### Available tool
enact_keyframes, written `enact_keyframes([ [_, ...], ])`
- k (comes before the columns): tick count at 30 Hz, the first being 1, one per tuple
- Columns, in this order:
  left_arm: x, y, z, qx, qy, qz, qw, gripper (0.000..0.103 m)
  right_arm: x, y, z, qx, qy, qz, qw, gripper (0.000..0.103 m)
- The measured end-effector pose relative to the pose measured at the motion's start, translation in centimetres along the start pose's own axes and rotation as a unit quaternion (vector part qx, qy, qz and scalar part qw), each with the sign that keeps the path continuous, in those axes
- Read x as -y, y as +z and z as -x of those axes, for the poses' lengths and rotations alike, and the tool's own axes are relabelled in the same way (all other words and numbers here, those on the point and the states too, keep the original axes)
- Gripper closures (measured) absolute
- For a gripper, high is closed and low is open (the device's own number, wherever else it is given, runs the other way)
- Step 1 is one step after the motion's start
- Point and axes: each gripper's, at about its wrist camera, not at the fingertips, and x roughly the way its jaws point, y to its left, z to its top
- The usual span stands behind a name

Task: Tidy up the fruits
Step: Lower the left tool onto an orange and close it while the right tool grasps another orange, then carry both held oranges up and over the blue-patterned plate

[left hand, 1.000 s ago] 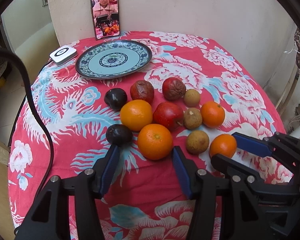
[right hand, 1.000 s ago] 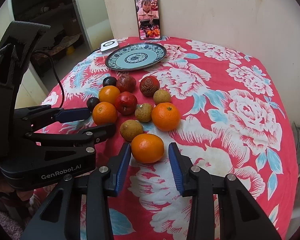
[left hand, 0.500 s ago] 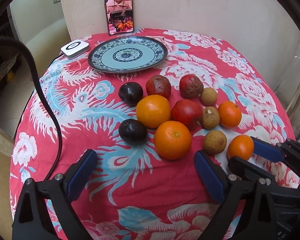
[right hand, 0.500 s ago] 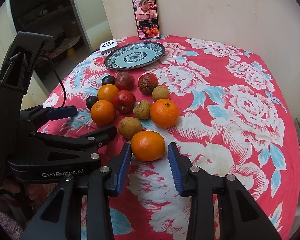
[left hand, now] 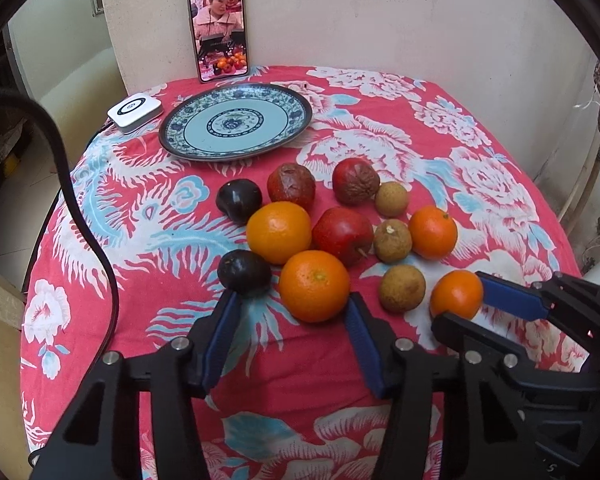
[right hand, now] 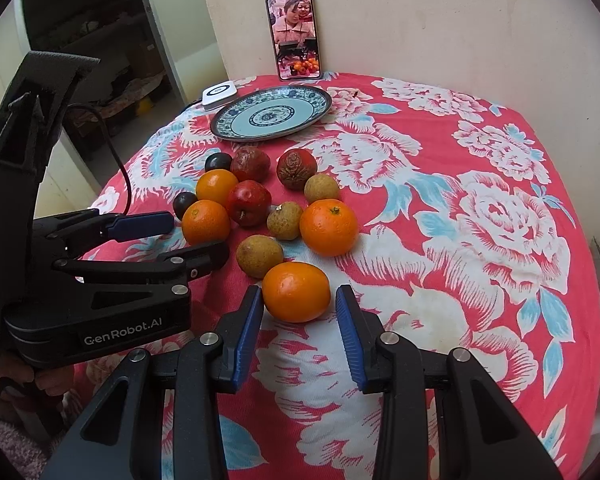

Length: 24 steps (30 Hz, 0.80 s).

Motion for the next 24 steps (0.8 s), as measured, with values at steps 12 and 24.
enact_keyframes([
  [12,-0.1,0.0,0.4,0.005,-0.042,0.009,0.9991,0.07,0.0,0.1,0.0,0.008,0.002,0.0,1.0,0.068],
  [24,-0.8,-0.6,2.6,0.03,-0.05,0.01,0.9983,0.07,-0.8,0.4,1.5,0.029,-0.003,0.003,1.0,0.068],
])
